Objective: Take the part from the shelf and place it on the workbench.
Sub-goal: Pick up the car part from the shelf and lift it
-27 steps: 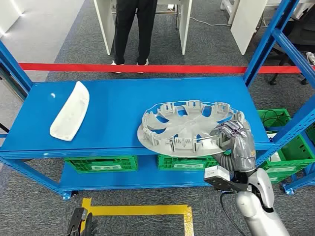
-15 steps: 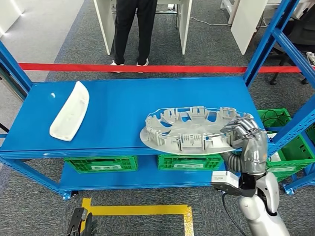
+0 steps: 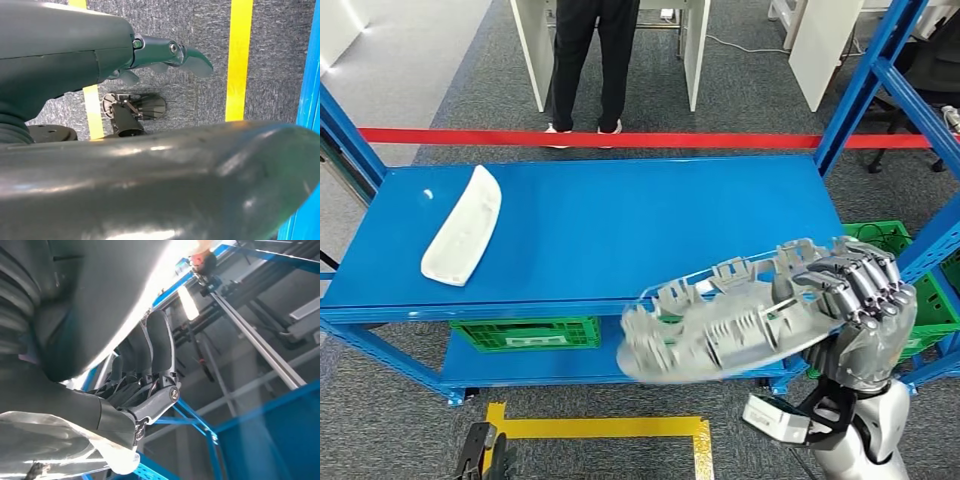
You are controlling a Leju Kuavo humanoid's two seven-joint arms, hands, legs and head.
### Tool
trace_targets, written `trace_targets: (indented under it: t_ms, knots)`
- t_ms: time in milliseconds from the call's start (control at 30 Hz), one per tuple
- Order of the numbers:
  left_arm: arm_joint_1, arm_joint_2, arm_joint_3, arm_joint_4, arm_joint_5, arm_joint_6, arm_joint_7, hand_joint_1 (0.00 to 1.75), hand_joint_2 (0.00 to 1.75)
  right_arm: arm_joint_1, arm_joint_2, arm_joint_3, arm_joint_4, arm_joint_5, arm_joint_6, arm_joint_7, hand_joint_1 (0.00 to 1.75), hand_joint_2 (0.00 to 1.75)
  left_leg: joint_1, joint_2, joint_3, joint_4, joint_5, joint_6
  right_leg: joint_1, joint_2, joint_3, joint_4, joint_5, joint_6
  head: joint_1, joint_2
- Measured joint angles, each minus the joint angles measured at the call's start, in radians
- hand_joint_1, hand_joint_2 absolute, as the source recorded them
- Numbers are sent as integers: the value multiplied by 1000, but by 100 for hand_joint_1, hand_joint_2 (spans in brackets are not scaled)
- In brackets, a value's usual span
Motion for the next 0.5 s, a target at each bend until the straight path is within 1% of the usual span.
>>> trace_targets:
  t_ms: [200,367,500]
  knots:
    - [0,-1,0,0,4,3,0,0,0,6,4,5,-44,37,-5,-10,175,175,0,0,0,0,0,0,0,0,0,0,0,0,0,0]
    - [0,-3,0,0,4,4,0,0,0,8,10,4,-66,40,-5,-14,175,175,0,0,0,0,0,0,0,0,0,0,0,0,0,0]
    - [0,-3,0,0,6,5,0,0,0,9,16,0,-74,39,-6,-39,175,175,0,0,0,0,0,0,0,0,0,0,0,0,0,0]
